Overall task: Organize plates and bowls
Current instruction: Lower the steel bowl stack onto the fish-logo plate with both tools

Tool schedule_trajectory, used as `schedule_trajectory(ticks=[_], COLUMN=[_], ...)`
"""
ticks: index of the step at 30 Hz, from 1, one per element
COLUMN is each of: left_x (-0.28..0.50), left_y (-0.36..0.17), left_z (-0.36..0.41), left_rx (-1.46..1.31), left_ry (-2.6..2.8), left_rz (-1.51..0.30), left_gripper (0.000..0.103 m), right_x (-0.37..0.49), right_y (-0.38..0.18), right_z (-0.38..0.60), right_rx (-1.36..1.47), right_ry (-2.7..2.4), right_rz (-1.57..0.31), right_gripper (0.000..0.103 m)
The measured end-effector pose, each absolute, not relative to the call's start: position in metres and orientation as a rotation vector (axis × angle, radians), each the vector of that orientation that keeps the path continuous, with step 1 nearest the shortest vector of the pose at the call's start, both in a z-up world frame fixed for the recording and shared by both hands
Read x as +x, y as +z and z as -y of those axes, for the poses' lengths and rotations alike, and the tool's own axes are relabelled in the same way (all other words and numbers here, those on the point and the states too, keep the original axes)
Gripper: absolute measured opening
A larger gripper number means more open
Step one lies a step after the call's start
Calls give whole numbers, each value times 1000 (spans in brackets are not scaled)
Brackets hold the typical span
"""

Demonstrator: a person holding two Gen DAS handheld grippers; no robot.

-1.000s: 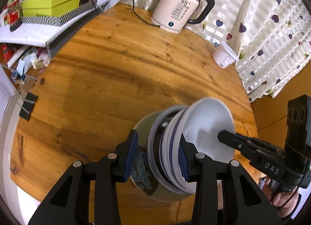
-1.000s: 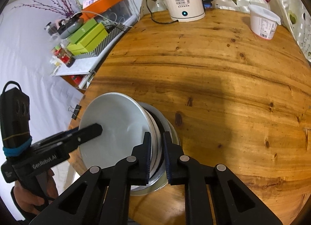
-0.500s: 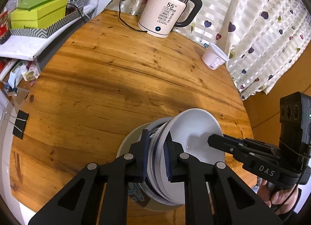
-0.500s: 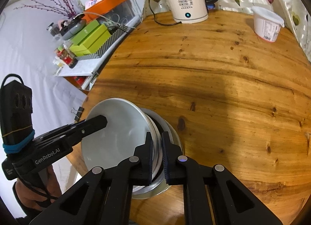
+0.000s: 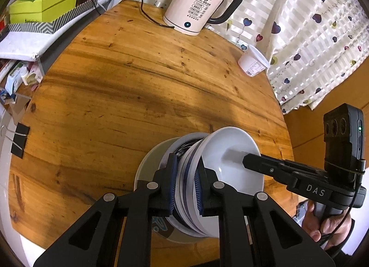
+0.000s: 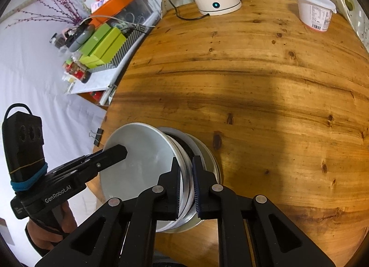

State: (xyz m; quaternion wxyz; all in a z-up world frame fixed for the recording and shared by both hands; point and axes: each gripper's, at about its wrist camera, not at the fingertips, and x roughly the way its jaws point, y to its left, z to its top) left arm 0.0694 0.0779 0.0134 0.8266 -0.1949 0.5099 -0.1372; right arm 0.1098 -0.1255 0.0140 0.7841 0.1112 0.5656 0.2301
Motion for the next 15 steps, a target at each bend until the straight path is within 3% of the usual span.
schedule_trajectory(ticks=[15], left_x=[68], left_y=[11], left_z=[-80], left_rx=[-429], left_ry=[-291], left_rz=[-1090], left_gripper=[15], right_x=[112], right_y=[15], right_z=[123], right_rx=[260], right_ry=[510], right_rz=[-1240], right_gripper=[13])
